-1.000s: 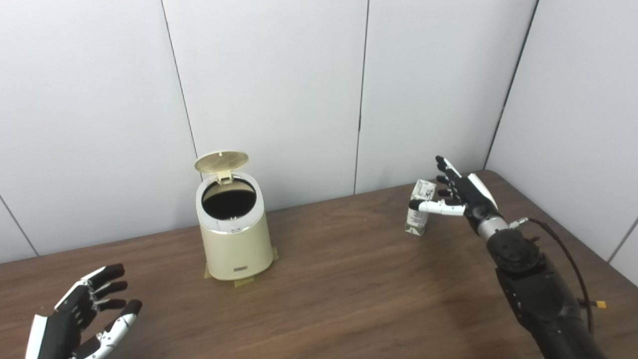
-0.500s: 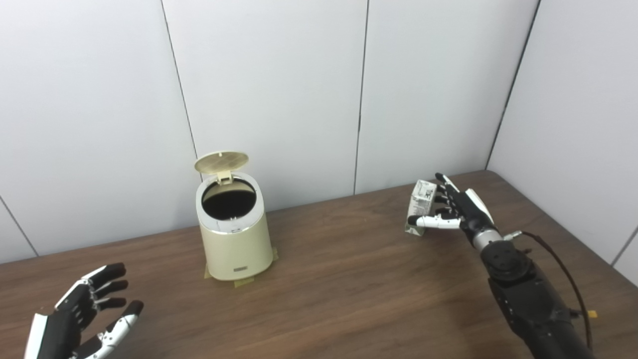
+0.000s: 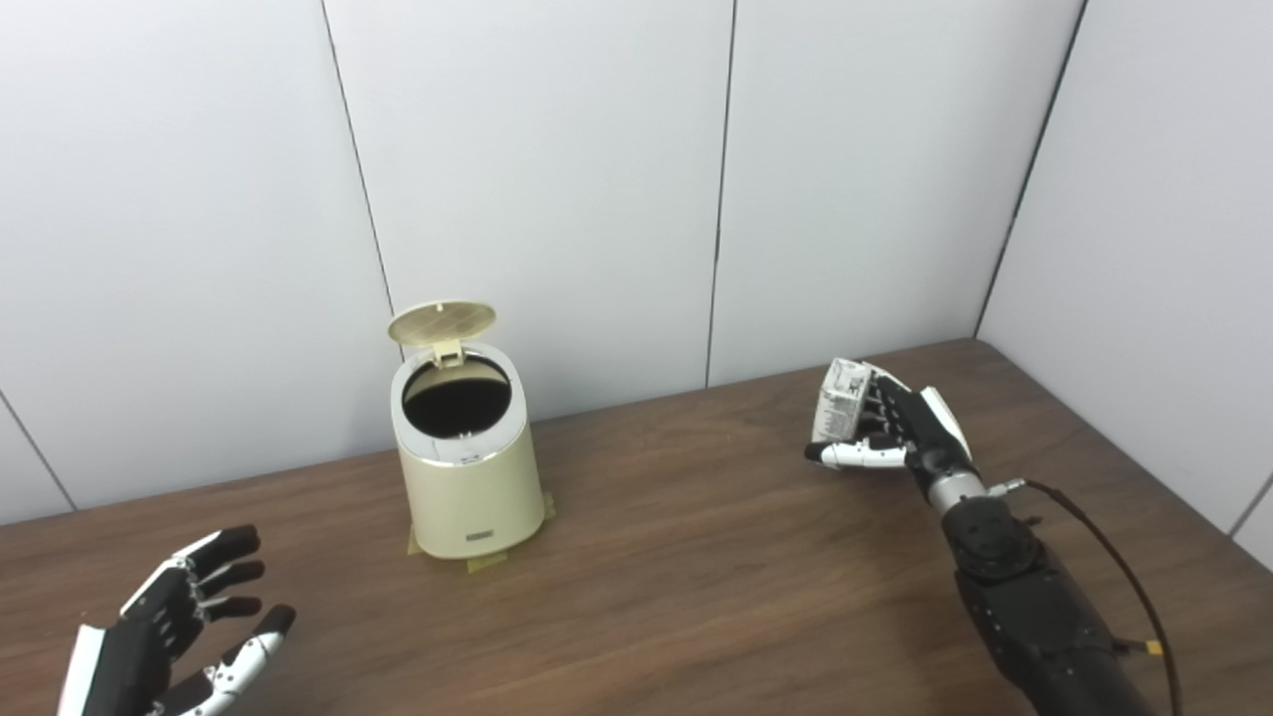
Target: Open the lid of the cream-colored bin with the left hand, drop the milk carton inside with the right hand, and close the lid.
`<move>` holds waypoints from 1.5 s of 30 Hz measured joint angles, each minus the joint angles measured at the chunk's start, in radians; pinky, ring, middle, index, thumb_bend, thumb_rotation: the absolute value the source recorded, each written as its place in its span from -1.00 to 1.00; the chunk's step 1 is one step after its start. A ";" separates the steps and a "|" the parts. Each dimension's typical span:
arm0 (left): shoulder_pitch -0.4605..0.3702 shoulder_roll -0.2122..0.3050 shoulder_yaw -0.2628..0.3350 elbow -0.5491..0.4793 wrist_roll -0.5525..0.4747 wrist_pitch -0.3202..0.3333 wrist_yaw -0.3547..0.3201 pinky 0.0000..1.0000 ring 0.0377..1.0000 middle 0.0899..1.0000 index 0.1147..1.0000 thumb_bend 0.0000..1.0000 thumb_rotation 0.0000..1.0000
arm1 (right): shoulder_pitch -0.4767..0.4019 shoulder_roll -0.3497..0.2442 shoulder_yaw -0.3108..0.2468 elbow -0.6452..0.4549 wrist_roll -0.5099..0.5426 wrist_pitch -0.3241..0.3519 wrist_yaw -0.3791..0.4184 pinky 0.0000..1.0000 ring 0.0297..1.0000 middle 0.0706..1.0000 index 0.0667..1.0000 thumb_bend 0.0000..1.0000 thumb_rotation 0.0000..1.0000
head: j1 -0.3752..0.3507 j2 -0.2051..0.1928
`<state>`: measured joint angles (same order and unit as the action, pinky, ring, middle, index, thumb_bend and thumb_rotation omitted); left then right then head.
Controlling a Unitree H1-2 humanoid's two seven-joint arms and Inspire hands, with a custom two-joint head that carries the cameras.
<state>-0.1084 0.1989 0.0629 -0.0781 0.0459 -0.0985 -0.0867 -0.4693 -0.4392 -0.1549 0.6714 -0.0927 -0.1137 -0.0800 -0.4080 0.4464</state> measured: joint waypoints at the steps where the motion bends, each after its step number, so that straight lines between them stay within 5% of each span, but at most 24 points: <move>1: 0.000 0.000 0.000 0.000 0.000 0.000 -0.001 0.27 0.47 0.54 0.46 0.01 -1.00 | -0.002 0.001 0.000 0.011 0.000 -0.014 -0.003 0.48 0.58 0.64 0.65 0.67 -0.65 | 0.000 0.000; 5: 0.001 0.000 -0.001 -0.006 0.000 0.002 -0.001 0.28 0.48 0.55 0.47 0.00 -1.00 | -0.008 0.001 0.002 0.037 -0.006 -0.044 -0.024 0.39 0.51 0.58 0.58 0.68 -0.64 | 0.002 0.006; 8: 0.002 0.000 -0.003 -0.022 0.003 0.004 -0.001 0.28 0.48 0.55 0.47 -0.01 -1.00 | -0.014 0.009 0.002 0.058 -0.023 -0.073 -0.078 -0.04 0.09 0.21 0.37 0.56 -0.80 | 0.003 0.008; 10: 0.002 0.000 -0.004 -0.022 0.005 0.006 -0.001 0.29 0.47 0.54 0.46 -0.01 -1.00 | -0.016 0.020 0.003 0.065 -0.049 -0.090 -0.140 -0.31 -0.22 -0.11 0.11 0.20 -0.94 | 0.003 0.008; 12: 0.002 0.000 -0.004 -0.022 0.006 0.006 -0.001 0.29 0.47 0.53 0.45 -0.01 -1.00 | -0.020 0.029 0.004 0.075 -0.073 -0.099 -0.191 -0.37 -0.28 -0.17 0.02 0.08 -0.99 | 0.003 0.008; 24: 0.002 0.000 -0.008 -0.021 0.007 0.005 -0.001 0.22 0.43 0.50 0.43 0.00 -1.00 | -0.027 0.063 0.032 0.076 -0.133 -0.110 -0.312 -0.35 -0.26 -0.19 -0.03 0.05 -1.00 | 0.014 0.015; 37: 0.002 0.000 -0.012 -0.020 0.035 0.003 -0.001 0.22 0.42 0.49 0.42 0.00 -1.00 | -0.026 0.085 0.036 0.057 -0.149 -0.113 -0.330 -0.35 -0.28 -0.20 -0.01 0.05 -1.00 | 0.025 0.017; 45: 0.001 0.000 -0.013 -0.007 0.037 0.001 -0.001 0.25 0.42 0.49 0.41 0.03 -1.00 | -0.023 0.116 0.050 -0.189 -0.166 -0.080 -0.313 -0.34 -0.28 -0.21 -0.01 0.04 -1.00 | 0.052 0.012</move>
<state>-0.1069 0.1988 0.0499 -0.0855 0.0825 -0.0974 -0.0873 -0.4926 -0.3230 -0.1048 0.4821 -0.2589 -0.1937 -0.3926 -0.3559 0.4587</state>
